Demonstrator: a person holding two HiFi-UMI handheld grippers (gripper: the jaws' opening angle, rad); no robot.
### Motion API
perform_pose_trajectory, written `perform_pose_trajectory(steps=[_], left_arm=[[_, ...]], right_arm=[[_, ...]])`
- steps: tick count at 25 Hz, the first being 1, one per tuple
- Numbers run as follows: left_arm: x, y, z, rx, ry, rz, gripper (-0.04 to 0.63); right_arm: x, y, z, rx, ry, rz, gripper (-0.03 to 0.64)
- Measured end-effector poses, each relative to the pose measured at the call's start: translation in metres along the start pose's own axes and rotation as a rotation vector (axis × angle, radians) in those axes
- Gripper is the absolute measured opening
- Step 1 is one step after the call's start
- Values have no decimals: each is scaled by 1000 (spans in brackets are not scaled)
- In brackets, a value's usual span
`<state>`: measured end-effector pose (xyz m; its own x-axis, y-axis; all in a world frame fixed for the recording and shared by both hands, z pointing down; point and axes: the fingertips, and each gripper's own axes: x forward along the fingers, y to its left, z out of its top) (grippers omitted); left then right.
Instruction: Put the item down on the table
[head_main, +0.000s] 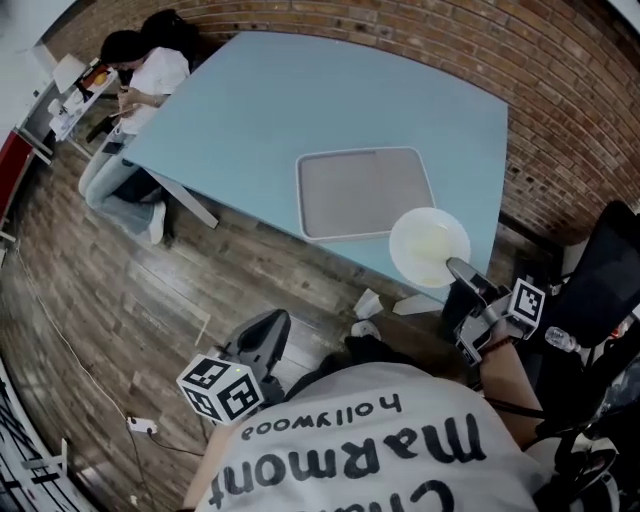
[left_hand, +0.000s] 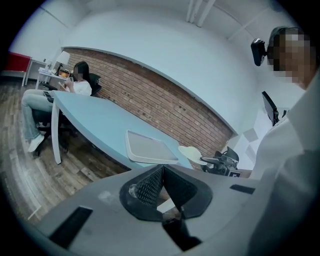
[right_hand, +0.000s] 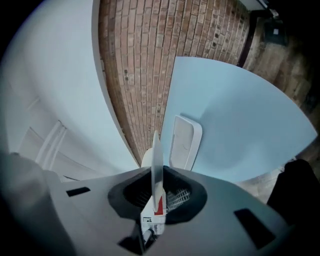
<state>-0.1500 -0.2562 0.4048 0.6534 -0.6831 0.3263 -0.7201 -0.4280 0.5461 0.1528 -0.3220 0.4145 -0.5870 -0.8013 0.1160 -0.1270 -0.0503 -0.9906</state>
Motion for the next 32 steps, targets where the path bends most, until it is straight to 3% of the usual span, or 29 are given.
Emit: perform_pose_trajectory(steps=[7,13,22,32], left_arm=[[26,23,20,-76,-33,75,8],[51,31,30,-92,-18,105,8],[86,39,40,-121,11,140,8],[110,41,48,-138,2,162,8]], right_arm=[[34,-29,43,-31,48,-84,38],[69,-42,73,4,115,-142,37],[101,-59,92,-200,348,-284,37],[109,-72,107,-408,451,-381,37]])
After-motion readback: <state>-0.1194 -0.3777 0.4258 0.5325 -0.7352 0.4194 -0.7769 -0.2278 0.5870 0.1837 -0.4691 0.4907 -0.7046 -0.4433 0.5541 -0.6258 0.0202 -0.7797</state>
